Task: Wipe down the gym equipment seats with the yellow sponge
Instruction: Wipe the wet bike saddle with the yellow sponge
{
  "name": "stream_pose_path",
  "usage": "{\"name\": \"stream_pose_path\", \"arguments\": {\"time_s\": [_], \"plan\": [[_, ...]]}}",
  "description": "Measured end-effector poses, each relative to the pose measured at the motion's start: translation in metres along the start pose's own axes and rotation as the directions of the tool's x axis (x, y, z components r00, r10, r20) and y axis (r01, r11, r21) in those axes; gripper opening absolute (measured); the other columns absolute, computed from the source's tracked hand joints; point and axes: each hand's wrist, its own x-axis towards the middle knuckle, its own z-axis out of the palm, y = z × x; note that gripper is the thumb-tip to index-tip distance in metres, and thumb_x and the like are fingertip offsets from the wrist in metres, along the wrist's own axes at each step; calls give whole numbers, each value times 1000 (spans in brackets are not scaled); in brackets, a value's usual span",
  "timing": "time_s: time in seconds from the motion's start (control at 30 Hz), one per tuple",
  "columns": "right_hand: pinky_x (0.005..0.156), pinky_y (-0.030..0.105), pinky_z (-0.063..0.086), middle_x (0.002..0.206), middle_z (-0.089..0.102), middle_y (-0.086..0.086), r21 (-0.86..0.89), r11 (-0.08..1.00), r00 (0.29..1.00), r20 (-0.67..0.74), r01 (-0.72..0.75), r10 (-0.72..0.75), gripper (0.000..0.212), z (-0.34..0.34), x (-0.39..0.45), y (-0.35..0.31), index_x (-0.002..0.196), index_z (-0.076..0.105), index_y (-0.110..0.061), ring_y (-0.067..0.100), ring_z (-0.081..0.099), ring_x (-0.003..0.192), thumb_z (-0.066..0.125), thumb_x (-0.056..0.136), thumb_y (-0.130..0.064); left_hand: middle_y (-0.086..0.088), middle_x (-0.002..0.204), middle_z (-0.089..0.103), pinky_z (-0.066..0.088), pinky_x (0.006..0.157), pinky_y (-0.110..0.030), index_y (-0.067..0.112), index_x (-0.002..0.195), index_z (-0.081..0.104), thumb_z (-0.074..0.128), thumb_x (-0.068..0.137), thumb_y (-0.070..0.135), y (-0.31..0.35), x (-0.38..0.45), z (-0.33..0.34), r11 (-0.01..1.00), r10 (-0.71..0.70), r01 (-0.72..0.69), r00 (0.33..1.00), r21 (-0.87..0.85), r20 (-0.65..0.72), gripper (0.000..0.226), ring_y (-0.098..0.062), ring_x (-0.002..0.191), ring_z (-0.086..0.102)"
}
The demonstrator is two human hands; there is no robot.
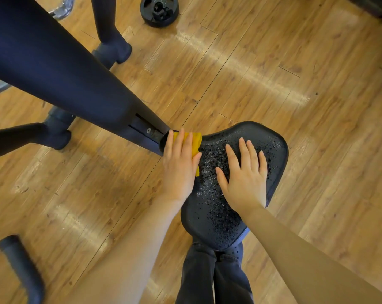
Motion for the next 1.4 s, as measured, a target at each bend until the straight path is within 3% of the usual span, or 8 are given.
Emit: {"name": "stream_pose_path", "arguments": {"time_s": [0.17, 0.43, 0.67, 0.8, 0.93, 1.07, 1.3, 1.4], "plan": [[118, 50, 16, 154, 30, 16, -2, 1000, 1000, -16, 6, -6, 59, 1, -1, 1, 144, 42, -15, 31, 23, 145, 36, 98, -51, -4, 153, 36, 12, 119, -42, 11, 145, 40, 39, 101, 40, 8, 28, -3, 999, -37, 34, 997, 33, 66, 52, -24, 148, 13], [118, 50, 16, 155, 29, 15, 19, 1000, 1000, 2, -1, 1, 60, 1, 0, 1, 145, 42, -16, 30, 22, 145, 35, 97, -52, -5, 157, 28, 33, 110, -44, 10, 147, 35, 40, 99, 32, 17, -39, 9, 999, -5, 5, 1000, -39, -10, 53, -24, 148, 13], [118, 51, 15, 155, 29, 15, 6, 1000, 1000, 12, 1, -1, 60, 0, 0, 1, 145, 41, -16, 30, 21, 145, 35, 97, -52, -2, 155, 32, 16, 119, -41, 13, 148, 34, 36, 103, 34, 22, 24, 4, 997, 15, -23, 995, 78, 99, 50, -23, 148, 12], [118, 50, 15, 155, 28, 15, 9, 1000, 1000, 18, -3, 2, 60, 0, 0, 1, 145, 41, -16, 30, 21, 145, 35, 97, -51, -2, 152, 39, 20, 118, -39, 12, 146, 38, 39, 102, 33, 26, 26, 7, 998, 10, -14, 997, 64, 75, 48, -22, 147, 17], [118, 51, 16, 155, 29, 15, 25, 1000, 1000, 22, -4, 4, 60, 0, 1, 0, 145, 41, -16, 30, 21, 145, 35, 96, -51, -3, 155, 32, 29, 115, -44, 11, 147, 37, 39, 98, 31, 21, -18, 6, 997, 73, -73, 997, -2, 31, 52, -23, 148, 14], [117, 51, 16, 155, 30, 15, 16, 1000, 1000, 18, -4, 4, 60, 0, 0, 1, 145, 42, -16, 30, 22, 145, 35, 97, -51, -4, 156, 30, 39, 108, -45, 9, 146, 37, 43, 97, 29, 14, -42, 9, 992, 114, -116, 992, 40, 45, 53, -24, 147, 14], [116, 52, 17, 154, 31, 13, 80, 997, 1000, 14, 15, -17, 61, -3, 2, 3, 144, 42, -15, 31, 24, 144, 34, 96, -50, -4, 152, 38, 31, 113, -43, 9, 144, 41, 40, 99, 30, 22, 18, 5, 984, 166, -173, 979, 44, 119, 50, -24, 146, 20], [115, 54, 18, 154, 32, 11, 4, 999, 999, -2, 39, -39, 63, -6, 2, 10, 146, 39, -15, 32, 26, 143, 36, 95, -51, -3, 151, 41, 24, 117, -43, 11, 143, 43, 29, 100, 39, 27, 23, 5, 989, 134, -139, 986, 46, 98, 54, -23, 145, 23]]}}
